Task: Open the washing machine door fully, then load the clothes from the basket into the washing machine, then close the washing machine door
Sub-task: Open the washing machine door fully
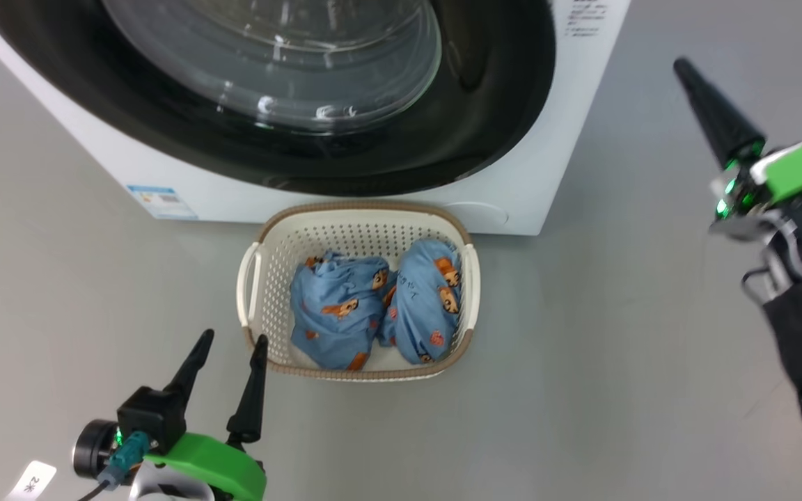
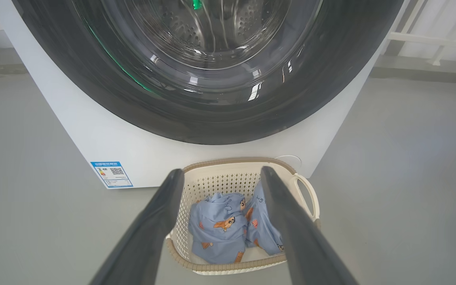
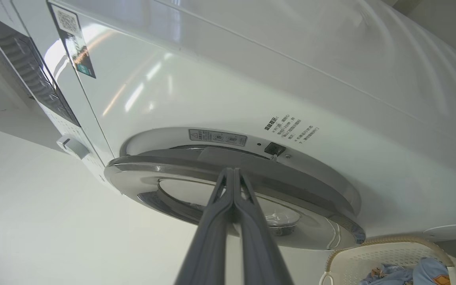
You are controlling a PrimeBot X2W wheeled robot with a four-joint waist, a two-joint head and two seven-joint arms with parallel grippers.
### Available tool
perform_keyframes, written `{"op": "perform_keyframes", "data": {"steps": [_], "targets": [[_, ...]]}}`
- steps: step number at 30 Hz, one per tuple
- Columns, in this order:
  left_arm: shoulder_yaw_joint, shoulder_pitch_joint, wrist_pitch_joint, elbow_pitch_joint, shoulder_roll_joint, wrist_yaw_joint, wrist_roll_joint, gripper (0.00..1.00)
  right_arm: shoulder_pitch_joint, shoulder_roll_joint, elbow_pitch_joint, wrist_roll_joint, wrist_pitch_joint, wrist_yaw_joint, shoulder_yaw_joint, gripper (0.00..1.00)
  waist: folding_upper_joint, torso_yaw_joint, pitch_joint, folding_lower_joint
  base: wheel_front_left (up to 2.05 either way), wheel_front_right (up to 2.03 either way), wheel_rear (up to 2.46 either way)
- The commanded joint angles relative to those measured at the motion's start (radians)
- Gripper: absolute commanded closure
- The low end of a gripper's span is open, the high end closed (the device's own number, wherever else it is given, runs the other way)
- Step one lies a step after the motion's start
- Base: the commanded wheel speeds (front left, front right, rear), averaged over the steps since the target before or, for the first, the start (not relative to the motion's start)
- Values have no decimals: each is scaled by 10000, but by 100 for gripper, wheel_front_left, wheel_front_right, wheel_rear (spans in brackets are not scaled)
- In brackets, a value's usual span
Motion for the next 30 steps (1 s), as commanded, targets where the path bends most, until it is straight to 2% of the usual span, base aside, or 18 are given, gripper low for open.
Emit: {"op": "perform_keyframes", "data": {"steps": [1,14,30], "targets": [[248,-344,-67,-264,135,-15,-103,0,-303,-111,-234,168,199,16,-38,100,0,192,220,0,0,0,0],[-92,-881,-67,-486,131,-15,-518,0,-2085,-194,228,174,2180,16,-342,100,0,610,1150,0,0,0,0],[-523,-1598,-67,-705,130,141,-1003,0,-3691,-198,893,-386,3235,16,-196,100,0,1109,2218,0,0,0,0]]}}
